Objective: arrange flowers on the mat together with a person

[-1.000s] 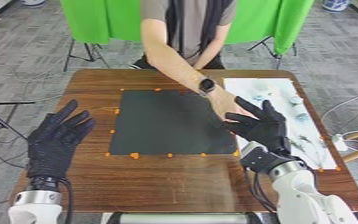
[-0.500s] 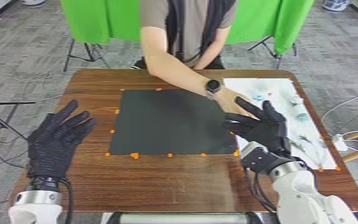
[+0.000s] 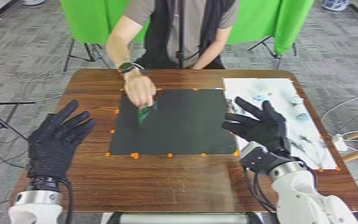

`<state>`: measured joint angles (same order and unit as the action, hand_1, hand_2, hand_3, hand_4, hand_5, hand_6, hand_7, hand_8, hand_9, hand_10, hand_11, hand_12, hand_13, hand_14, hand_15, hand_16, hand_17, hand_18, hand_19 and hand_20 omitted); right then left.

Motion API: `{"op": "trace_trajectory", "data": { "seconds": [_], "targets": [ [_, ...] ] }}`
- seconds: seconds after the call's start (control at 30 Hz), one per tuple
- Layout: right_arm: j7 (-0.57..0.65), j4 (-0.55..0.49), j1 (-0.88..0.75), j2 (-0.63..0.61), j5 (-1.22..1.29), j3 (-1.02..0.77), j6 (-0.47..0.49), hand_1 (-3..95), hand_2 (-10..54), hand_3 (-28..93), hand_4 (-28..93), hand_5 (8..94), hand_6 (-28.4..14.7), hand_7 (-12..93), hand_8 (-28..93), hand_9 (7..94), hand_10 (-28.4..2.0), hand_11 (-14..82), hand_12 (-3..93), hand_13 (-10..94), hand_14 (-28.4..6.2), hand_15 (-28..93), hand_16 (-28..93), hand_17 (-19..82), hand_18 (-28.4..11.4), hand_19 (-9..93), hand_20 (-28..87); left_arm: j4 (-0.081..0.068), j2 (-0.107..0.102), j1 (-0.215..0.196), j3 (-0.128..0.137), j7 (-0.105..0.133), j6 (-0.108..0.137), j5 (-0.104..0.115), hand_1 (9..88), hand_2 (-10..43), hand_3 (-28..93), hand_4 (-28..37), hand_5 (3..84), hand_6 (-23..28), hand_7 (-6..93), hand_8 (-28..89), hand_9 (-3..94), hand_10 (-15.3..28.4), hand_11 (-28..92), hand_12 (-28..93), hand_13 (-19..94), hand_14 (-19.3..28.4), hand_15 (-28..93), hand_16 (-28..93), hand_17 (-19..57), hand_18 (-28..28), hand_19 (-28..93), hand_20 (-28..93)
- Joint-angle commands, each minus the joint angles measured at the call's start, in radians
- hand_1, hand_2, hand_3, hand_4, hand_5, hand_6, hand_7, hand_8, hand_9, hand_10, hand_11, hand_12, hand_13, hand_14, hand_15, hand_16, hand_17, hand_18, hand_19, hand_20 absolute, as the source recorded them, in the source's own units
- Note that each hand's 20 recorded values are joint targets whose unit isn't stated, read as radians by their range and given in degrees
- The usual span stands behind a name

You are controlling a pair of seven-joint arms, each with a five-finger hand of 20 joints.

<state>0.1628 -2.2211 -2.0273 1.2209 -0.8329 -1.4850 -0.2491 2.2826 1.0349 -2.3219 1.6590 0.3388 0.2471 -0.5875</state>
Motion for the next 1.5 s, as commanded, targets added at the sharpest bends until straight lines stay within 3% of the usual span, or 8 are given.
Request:
{"op": "trace_trajectory", "data": {
  "seconds": [0.03, 0.43, 1.13, 1.5],
  "targets": [
    [-0.006, -0.009, -0.009, 0.0, 0.002, 0.002, -0.007, 5.4, 22.3, 77, -28, 47.2, -3.7, 11, -12, 55.3, -22.7, 15.4, 10.9, 45, -23.5, 45, 6, 7, -19.9, 57, 14, 0.002, 0.007, -0.01, 0.0, -0.01, -0.002, -0.001, 21.6, 9.1, 77, -28.3, 39.0, 11.4, 10.0, -8, 38.8, 23.2, 26, 10, 30, 28.4, 52, -11, -4.9, 27.0, 69, -14],
    [0.001, -0.009, -0.008, 0.003, -0.002, 0.001, -0.001, 5.3, 22.5, 78, -28, 47.3, -3.6, 11, -12, 55.3, -22.8, 15.5, 10.9, 45, -23.5, 45, 6, 7, -19.9, 58, 14, -0.002, 0.009, -0.002, -0.002, -0.014, -0.011, -0.005, 21.6, 9.2, 77, -28.3, 39.0, 11.4, 9.9, -8, 38.7, 23.2, 26, 10, 30, 28.4, 52, -11, -4.9, 27.0, 70, -14],
    [-0.006, -0.013, -0.009, -0.006, -0.003, 0.002, -0.017, 5.5, 22.2, 78, -28, 47.2, -3.6, 11, -12, 55.4, -22.7, 15.6, 10.9, 45, -23.4, 46, 6, 7, -19.9, 58, 14, -0.001, 0.009, -0.004, 0.001, -0.016, -0.006, -0.004, 21.6, 9.1, 77, -28.3, 39.0, 11.4, 10.0, -8, 38.9, 23.2, 27, 10, 30, 28.4, 52, -11, -5.0, 27.0, 69, -14],
    [-0.012, -0.01, 0.002, -0.016, -0.022, -0.011, -0.012, 6.4, 21.2, 79, -28, 47.3, -3.6, 11, -12, 56.4, -22.9, 17.0, 11.3, 46, -23.3, 46, 6, 7, -19.9, 58, 14, -0.005, -0.007, -0.003, -0.008, 0.011, -0.002, 0.007, 21.7, 9.2, 76, -28.3, 39.0, 11.4, 10.0, -8, 38.7, 23.2, 26, 10, 30, 28.4, 52, -11, -5.0, 27.0, 69, -14]
  ]
}}
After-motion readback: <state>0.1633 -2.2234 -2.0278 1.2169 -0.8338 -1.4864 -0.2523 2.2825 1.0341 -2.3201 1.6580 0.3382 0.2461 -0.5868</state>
